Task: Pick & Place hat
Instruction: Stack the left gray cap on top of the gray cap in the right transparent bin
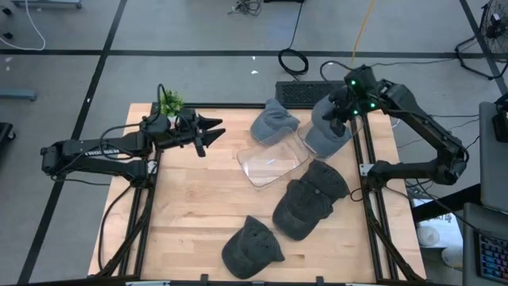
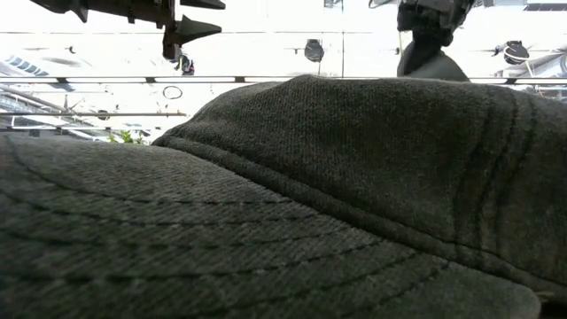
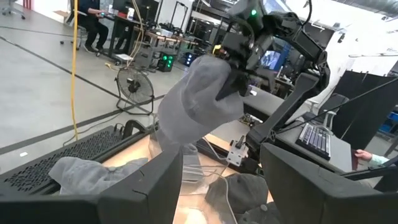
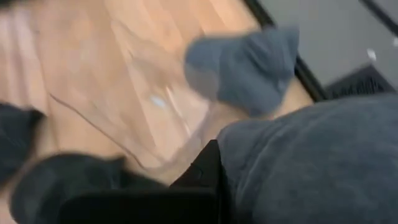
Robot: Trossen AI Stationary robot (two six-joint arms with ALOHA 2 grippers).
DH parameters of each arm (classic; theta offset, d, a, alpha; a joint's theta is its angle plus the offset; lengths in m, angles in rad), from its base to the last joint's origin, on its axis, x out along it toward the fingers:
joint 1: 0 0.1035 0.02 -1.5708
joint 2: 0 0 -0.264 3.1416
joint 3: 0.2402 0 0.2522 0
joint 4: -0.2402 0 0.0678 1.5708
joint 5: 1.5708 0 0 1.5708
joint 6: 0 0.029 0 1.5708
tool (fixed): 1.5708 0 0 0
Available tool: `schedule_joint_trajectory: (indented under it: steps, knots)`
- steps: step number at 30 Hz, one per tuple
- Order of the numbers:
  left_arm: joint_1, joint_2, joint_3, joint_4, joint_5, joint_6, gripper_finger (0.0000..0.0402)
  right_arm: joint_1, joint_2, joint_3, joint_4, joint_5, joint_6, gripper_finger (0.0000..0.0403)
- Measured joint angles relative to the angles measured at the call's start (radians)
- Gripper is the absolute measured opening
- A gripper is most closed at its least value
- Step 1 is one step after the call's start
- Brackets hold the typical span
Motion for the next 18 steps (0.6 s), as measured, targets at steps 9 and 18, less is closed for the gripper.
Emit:
schedule_joint_trajectory:
  steps: [9,18]
  knots:
    - [0.000,0.000,0.000,0.000,0.000,-0.004,0.0225,0.001,0.055,0.000,-0.089,0.023,-0.080,0.0000]
    - [0.000,0.000,0.000,-0.001,-0.009,-0.003,0.0225,0.050,0.061,0.000,-0.195,-0.007,-0.136,0.0000]
